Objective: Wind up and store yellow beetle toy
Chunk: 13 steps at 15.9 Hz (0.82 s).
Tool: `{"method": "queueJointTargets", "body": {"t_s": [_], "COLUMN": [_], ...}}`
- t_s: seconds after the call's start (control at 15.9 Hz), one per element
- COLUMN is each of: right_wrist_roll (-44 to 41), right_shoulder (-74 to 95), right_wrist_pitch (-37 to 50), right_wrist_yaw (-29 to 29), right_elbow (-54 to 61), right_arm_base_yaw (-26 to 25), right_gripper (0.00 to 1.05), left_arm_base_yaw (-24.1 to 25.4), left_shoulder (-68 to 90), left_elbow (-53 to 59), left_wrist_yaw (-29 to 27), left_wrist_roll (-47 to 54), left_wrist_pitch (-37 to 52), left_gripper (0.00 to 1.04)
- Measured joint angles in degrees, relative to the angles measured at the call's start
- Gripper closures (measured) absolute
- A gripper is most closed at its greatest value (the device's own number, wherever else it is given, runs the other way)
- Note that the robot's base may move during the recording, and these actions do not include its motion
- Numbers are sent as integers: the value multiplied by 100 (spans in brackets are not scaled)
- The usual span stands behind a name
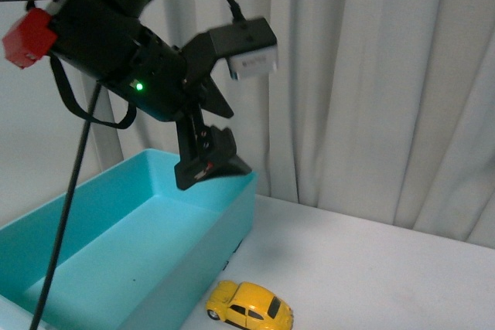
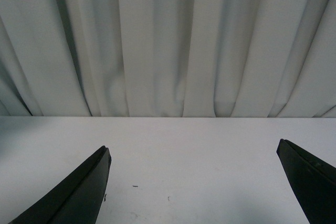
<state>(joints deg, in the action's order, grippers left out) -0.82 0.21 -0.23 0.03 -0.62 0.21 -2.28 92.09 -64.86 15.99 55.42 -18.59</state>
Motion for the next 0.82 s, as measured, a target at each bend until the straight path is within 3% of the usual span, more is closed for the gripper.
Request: {"method": "queueJointTargets", "body": {"t_s": [0.19,0.32,0.57,0.82], "right_wrist_roll": [0,0,-2,0], "right_shoulder": [0,0,0,0], "right_wrist_pitch": [2,2,2,2], "right_wrist_yaw": [0,0,0,0], "right_elbow": [0,0,0,0], "right_arm_base_yaw": [0,0,0,0], "right_gripper": [7,7,7,7], "left_arm_base_yaw": [-494,-798,-986,-1016], "left_shoulder": [861,1432,2146,2490], "left_elbow": [-870,-1401,-1794,-1694], "left_wrist_yaw": [-1032,-1373,-1799,-1829], "left_wrist_roll": [1956,2695,2896,2153], "left_wrist_pitch": [-1725,-2229,-2485,-2527], "left_gripper": [7,7,7,7]}}
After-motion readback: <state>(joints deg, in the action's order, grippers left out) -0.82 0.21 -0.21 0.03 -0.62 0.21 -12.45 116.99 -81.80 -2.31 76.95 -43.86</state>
